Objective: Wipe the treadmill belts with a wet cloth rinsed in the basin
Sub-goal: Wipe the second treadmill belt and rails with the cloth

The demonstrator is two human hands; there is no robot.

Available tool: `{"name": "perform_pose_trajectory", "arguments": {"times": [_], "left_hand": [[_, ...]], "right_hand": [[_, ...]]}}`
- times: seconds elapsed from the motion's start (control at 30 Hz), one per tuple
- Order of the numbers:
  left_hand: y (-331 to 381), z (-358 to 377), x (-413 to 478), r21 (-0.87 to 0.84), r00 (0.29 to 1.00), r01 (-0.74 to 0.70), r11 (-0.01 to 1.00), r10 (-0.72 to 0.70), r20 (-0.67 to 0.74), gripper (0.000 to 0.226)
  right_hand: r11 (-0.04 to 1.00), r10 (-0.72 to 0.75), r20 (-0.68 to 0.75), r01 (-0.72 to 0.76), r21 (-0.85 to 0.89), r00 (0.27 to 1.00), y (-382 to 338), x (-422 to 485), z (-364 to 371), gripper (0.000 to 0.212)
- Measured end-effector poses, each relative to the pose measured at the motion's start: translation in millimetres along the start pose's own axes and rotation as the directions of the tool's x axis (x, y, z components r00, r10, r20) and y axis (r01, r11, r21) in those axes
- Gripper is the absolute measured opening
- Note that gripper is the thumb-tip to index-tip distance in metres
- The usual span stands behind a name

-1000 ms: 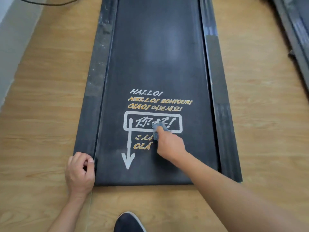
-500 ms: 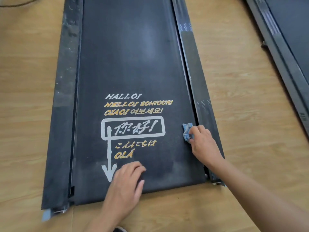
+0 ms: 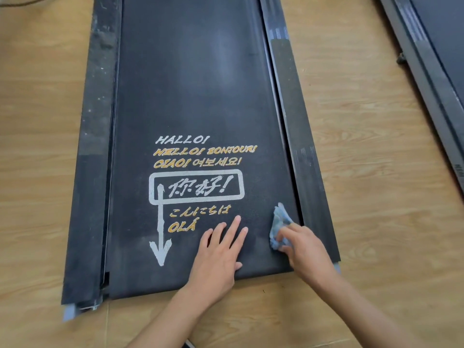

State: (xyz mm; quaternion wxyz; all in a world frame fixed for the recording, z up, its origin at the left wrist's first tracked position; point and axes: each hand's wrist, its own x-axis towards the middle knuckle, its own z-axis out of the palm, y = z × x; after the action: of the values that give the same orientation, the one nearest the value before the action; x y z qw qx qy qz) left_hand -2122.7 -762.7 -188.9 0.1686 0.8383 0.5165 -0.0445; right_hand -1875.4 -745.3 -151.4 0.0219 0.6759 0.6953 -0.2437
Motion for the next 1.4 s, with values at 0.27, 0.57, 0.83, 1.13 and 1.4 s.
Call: {"name": "perform_pose_trajectory", "arguments": {"times": [0.27,0.57,0.83,1.13,1.4], "left_hand": [[1.3,1.9,2.4,-0.005,0.998,-0.002,1.000,0.002,-0.061,0.099],[2.0,9.6,-0.6,-0.017,0.999,0.024,1.000,-0.025,-0.032,0.091],[3.9,7.1,-0.8,-0.022,0.999,0.034,0.999,-0.035,-0.031,0.091],[3.6,7.2,-0.7,-0.029,0.999,0.044,0.999,-0.044,-0.003,0.089],[4.5,7.3,2.8,-0.050,0.999,0.053,0.997,-0.053,-0.003,0.091]], "right_hand": [[0.999,0.003,-0.002,-0.003,0.032,1.000,2.9,-15.3,11.3,0.033],[0.997,0.004,-0.053,0.001,0.077,0.999,-4.2,53.0,-18.3,0.015],[0.991,-0.044,-0.096,0.056,0.124,0.994,2.0,56.7,-25.0,0.027],[0.998,-0.005,-0.020,0.006,0.056,1.000,3.5,-10.2,1.0,0.024],[0.989,-0.145,0.011,0.145,0.019,0.989,-15.6,-20.4,17.5,0.026]]}}
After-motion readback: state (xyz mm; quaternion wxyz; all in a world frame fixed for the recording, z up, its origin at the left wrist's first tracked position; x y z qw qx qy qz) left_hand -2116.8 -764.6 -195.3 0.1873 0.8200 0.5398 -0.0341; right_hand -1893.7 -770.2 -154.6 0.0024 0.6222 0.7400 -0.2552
